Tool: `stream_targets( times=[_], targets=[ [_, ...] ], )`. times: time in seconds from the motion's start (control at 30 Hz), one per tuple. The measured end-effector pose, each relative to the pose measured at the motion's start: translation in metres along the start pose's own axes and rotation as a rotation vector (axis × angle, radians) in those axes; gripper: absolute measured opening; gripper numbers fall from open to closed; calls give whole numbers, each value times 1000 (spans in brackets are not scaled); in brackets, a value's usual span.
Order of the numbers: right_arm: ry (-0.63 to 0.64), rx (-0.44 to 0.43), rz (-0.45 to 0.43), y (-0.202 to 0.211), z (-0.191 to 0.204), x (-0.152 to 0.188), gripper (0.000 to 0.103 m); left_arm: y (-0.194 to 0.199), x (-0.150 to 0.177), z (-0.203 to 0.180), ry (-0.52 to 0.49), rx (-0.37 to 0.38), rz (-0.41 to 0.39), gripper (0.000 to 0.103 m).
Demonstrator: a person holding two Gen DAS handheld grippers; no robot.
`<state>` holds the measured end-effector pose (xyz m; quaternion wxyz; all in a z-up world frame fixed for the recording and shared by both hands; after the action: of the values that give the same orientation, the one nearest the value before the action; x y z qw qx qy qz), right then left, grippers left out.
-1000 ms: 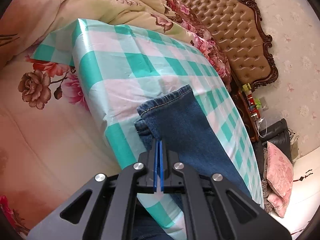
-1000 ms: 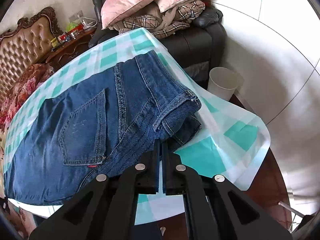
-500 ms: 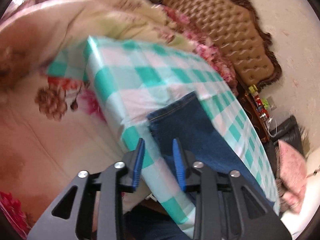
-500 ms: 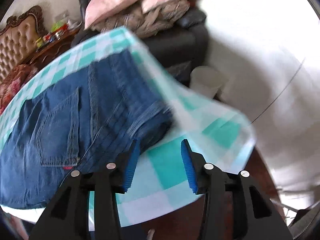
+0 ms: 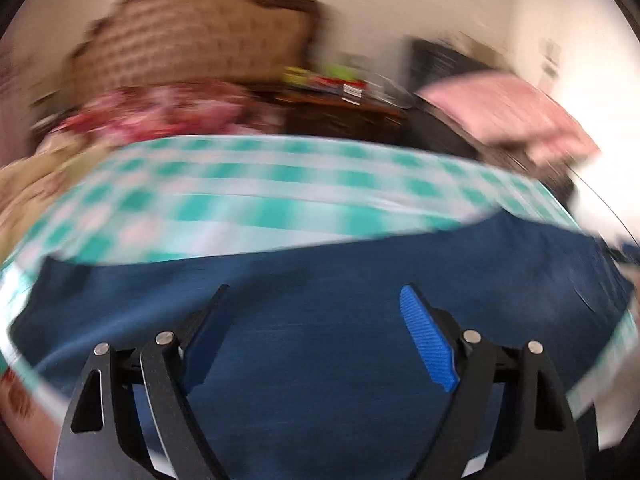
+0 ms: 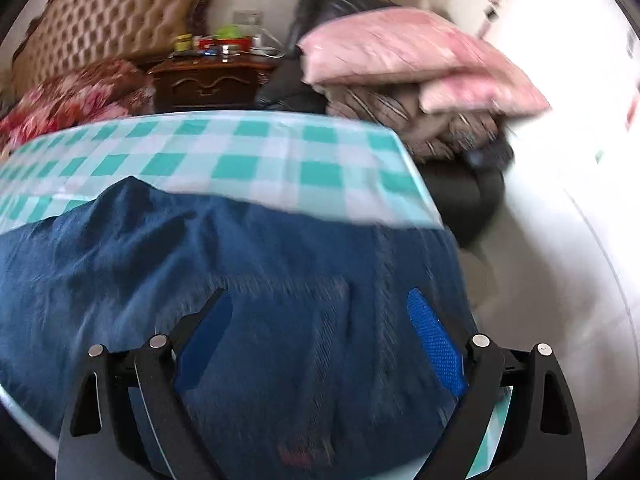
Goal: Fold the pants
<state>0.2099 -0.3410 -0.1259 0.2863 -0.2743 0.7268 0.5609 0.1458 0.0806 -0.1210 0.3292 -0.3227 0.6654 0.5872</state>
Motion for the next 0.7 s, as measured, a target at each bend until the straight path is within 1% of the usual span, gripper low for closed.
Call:
stream_targets(
  times=[0.03, 0.07, 0.13, 0.2, 0.27, 0.3, 0.33, 0.4, 0.43, 0.47, 0.5, 0.6, 0.63, 0.7],
  targets=[
    [-15, -13, 18, -14, 1, -6, 86, -11, 2, -15, -20, 19, 28, 69],
    [-33, -22, 32, -23, -1, -8, 86, -26, 3, -32, -32, 44, 65, 61],
    [-69, -19, 37, -44, -10, -17, 85, -51, 3, -53, -28, 91, 113, 39],
    [-73, 13, 43, -62, -18, -20, 85, -71, 1, -64, -15, 108, 135, 32],
    [-73, 36, 75, -80, -28, -14, 86, -93, -6, -70, 4, 141, 148, 31],
    [-69, 37, 77, -85, -28, -12, 86, -104, -8, -73, 3, 146, 159, 31],
    [-58, 43, 73, -87, -28, -11, 86, -111, -9, -73, -1, 137, 169, 31],
    [-31, 64, 62, -88, -25, -10, 87, -131, -11, -66, -2, 91, 195, 31],
    [-26, 73, 54, -88, -24, -9, 87, -137, -10, -61, 4, 75, 211, 29],
    [-30, 75, 49, -89, -24, -8, 87, -142, -11, -54, 12, 66, 210, 26],
    [-33, 74, 48, -89, -25, -6, 87, -144, -13, -48, 16, 55, 212, 23],
    [-36, 74, 41, -91, -26, -6, 88, -145, -16, -21, 50, -21, 214, 23],
    [-35, 76, 38, -91, -25, -6, 88, -141, -16, -10, 87, -28, 210, 23],
    [-37, 75, 34, -91, -26, -5, 88, -126, -20, 3, 121, -30, 178, 23]
  ],
)
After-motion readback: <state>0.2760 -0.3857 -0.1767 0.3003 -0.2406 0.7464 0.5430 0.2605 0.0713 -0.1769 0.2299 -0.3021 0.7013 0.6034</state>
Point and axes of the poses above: each gripper's, at about its wrist camera, not at the fingertips, and y roughly against the way its jaws point, z to its left, x to its underside, the point moved 7 cm from there along -y, roughly the way its jaws point, and after that the axes turned 6 degrees about -z, right-handed, at the moved point
